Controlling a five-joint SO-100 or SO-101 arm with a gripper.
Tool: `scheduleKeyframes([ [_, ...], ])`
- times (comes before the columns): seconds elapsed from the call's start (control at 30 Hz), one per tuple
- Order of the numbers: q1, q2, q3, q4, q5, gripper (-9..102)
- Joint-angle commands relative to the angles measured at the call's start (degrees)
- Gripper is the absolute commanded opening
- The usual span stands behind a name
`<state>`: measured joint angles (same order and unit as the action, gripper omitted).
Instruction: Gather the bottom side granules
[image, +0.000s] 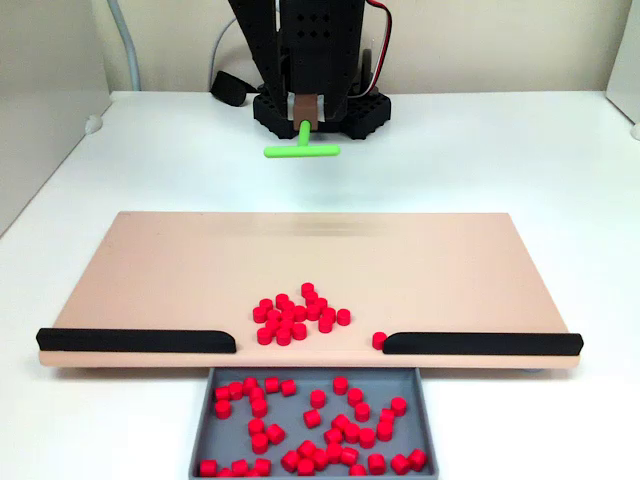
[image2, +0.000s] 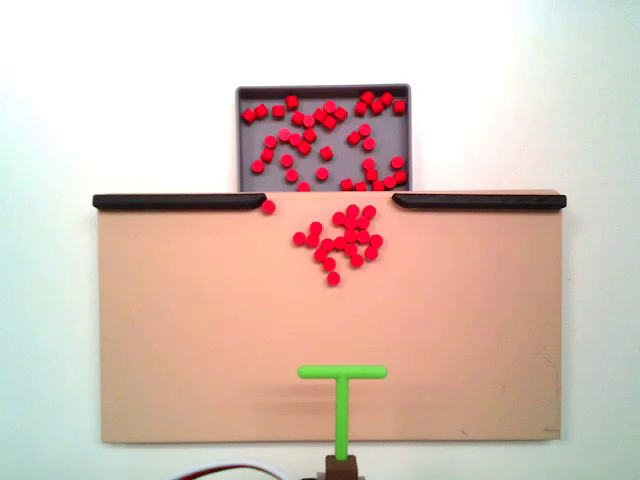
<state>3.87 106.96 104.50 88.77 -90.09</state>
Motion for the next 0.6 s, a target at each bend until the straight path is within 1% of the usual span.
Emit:
scheduleKeyframes([
  [0.0,-0.3,1.6,-1.2,-0.3,-0.1,0],
  [0.57,0.1,0.8,-1.2,-0.3,-0.2,0],
])
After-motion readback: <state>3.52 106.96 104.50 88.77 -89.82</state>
